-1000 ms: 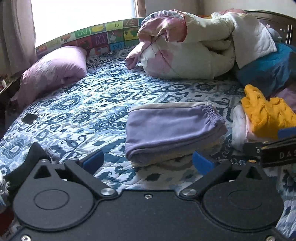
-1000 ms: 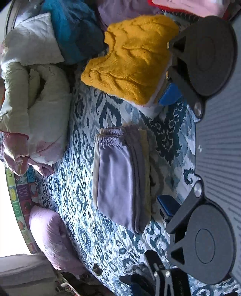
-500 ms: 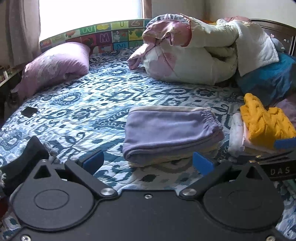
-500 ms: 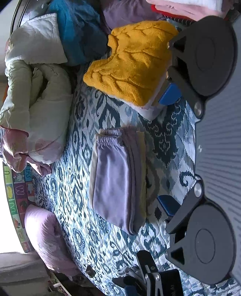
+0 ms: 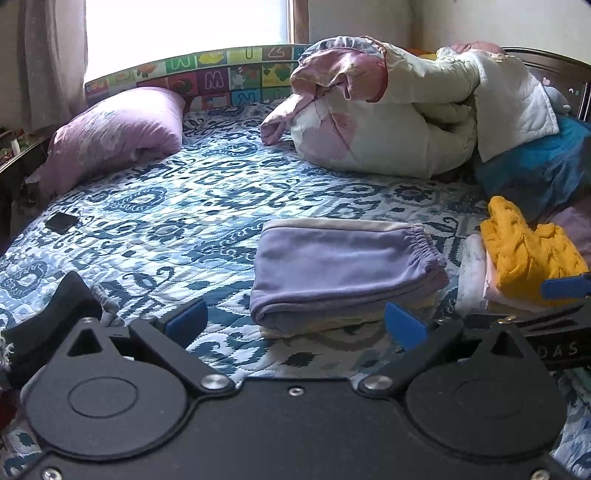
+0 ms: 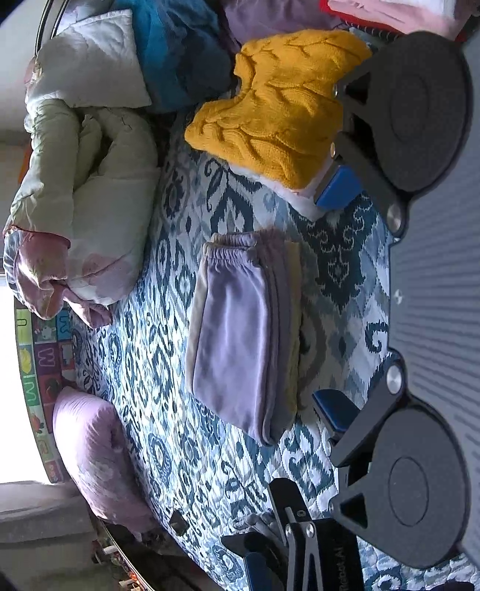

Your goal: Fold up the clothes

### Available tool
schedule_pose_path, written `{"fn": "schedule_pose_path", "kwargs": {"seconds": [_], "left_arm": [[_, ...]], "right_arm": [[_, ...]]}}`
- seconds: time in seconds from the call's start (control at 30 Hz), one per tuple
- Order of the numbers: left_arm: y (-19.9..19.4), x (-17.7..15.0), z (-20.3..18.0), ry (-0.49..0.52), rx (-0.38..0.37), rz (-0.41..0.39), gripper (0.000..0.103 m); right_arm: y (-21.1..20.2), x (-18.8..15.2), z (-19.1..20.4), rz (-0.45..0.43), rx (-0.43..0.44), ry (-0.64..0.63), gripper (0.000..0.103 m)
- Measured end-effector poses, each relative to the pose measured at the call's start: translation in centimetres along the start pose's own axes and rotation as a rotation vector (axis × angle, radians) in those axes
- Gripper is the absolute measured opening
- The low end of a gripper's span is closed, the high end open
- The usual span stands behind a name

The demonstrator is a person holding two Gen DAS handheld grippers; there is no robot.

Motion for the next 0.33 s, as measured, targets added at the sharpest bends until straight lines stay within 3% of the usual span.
{"fn": "schedule_pose_path", "kwargs": {"seconds": [0.33], "left_arm": [[-0.95,-0.09,0.24,-0.008,-0.022,-0.014,0.103]], "right_arm": [[-0.73,-0.07,0.25,-0.002,0.016,-0.001,0.103]]}}
Point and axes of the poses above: each gripper's, at about its wrist camera, not at the fingertips, and y roughly the way its jaws point, z to its left, x to its top, the point moved 3 cm from there along y, roughly the way its jaws point, and after that the axes turned 1 degree about z, right-handed, at the moved point
